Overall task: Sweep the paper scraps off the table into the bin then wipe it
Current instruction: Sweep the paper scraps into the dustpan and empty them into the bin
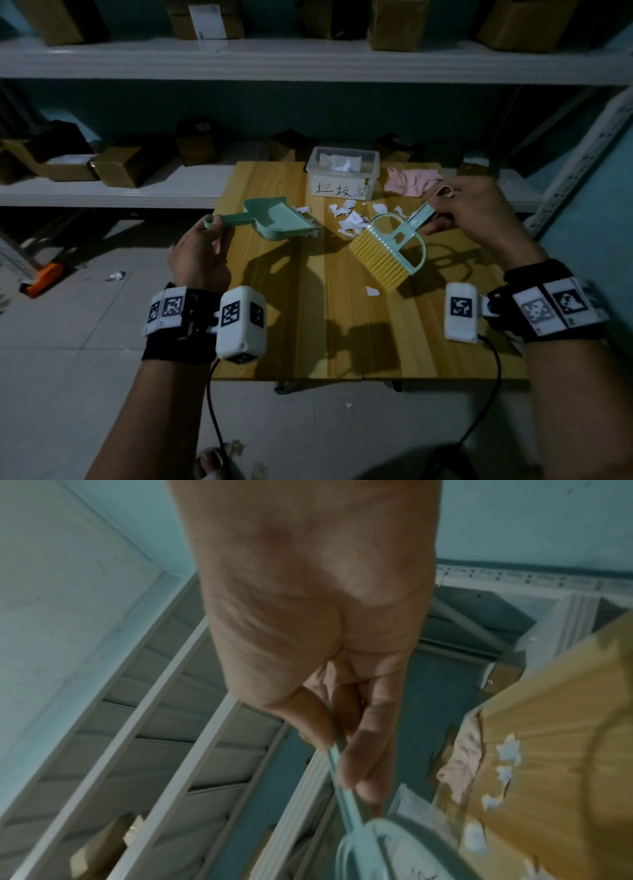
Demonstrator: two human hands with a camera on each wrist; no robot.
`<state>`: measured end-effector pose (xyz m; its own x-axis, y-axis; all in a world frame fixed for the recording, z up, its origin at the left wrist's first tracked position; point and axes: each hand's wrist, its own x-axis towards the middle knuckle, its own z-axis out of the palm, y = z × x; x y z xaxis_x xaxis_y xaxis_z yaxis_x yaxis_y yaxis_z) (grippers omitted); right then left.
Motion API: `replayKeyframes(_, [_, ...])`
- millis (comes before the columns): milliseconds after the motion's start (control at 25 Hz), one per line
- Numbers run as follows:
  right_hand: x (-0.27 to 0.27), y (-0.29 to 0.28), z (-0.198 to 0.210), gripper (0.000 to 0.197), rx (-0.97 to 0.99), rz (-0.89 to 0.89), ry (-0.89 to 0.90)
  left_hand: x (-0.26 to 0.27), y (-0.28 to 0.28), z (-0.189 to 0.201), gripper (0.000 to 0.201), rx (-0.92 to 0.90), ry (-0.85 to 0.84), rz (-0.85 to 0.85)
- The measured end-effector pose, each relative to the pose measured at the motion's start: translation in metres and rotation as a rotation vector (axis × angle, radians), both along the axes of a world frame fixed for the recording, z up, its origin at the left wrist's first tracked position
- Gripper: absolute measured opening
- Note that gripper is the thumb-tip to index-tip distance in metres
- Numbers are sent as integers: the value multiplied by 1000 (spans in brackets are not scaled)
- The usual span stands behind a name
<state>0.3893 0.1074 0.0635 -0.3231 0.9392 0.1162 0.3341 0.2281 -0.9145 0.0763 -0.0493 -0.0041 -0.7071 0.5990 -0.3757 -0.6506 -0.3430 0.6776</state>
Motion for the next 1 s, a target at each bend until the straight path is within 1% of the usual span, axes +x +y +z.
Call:
replayKeyframes(160, [-14,-12,-5,19,-34,220,-193,5,4,1,34,-11,7,-21])
replayKeyframes(240, [-21,-17,-10,16,3,271,-305,10,6,3,34,-16,-11,-36])
replayKeyframes(280, [-23,-17,-12,15,50,246,-353,12,7,4,33,-21,-27,-32])
replayKeyframes(400, [-20,-12,-14,13,188,60,-424,16,9,8,32,-42,-29,-33])
replayKeyframes(480, [-15,-7,-13,13,245,-58,-374,19,11,9,34,-52,13,-51])
replayKeyframes(560, [-12,-4,-12,12,272,-130,-330,22,12,8,35,-56,61,-70])
replayKeyframes(680, [-7,3,-12,16,306,-206,-284,22,13,7,33,-54,83,-99])
replayKeyframes(760, [-4,11,-11,18,397,-291,-272,22,11,5,34,-42,78,-134])
replayKeyframes(800, [-2,15,-10,20,473,-337,-309,21,11,4,35,-31,70,-147])
replayKeyframes(880, [0,17,-9,24,579,-390,-445,22,9,5,39,-13,62,-180])
replayKeyframes(960, [-4,13,-13,23,616,-365,-570,24,7,8,37,-38,66,-216])
replayKeyframes(1000, [-7,9,-14,23,636,-346,-597,25,7,10,36,-54,72,-230])
